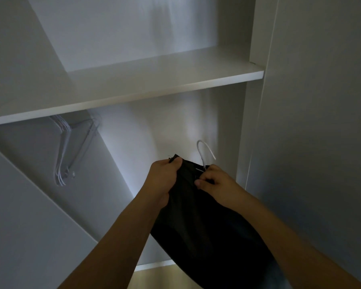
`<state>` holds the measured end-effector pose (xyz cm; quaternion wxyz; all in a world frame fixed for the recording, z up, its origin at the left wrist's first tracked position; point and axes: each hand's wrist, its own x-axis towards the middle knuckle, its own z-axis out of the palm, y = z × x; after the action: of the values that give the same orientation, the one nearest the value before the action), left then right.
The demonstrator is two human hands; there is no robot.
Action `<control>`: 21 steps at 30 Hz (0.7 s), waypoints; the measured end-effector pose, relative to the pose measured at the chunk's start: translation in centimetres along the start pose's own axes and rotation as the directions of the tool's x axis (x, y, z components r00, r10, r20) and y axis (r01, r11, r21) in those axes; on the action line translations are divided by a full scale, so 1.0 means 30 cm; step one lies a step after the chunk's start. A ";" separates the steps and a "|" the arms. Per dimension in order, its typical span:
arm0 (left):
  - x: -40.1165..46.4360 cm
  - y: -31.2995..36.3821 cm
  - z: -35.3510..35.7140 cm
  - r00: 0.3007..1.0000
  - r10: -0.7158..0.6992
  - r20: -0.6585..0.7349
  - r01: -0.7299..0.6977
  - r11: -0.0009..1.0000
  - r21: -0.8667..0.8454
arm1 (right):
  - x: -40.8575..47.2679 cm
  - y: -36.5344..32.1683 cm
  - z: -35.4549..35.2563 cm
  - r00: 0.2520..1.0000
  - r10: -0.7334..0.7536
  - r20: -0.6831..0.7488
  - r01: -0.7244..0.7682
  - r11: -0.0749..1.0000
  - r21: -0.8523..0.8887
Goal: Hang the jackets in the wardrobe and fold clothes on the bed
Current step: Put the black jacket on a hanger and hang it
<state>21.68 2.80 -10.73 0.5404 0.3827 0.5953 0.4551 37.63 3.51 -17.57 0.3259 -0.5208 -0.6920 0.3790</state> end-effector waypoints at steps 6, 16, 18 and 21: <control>0.046 -0.008 -0.003 0.984 -0.105 -0.145 0.093 0.992 -0.087 | 0.005 -0.009 -0.041 0.986 0.057 0.157 -0.085 0.980 0.182; 0.117 0.003 -0.085 0.914 -0.046 -0.404 -0.020 0.987 -0.158 | 0.108 -0.014 -0.078 0.973 -0.011 0.230 0.034 0.995 -0.094; 0.124 0.008 -0.091 0.902 -0.017 -0.432 -0.048 0.989 -0.137 | 0.128 -0.013 -0.084 0.972 -0.011 0.235 0.039 0.993 -0.116; 0.133 0.013 -0.101 0.891 0.009 -0.453 -0.081 0.987 -0.139 | 0.152 -0.024 -0.087 0.976 -0.010 0.217 0.035 0.993 -0.111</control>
<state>18.18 6.30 -11.54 0.4051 0.2374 0.6582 0.5884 38.37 8.30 -15.38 0.2226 -0.4863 -0.7499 0.3894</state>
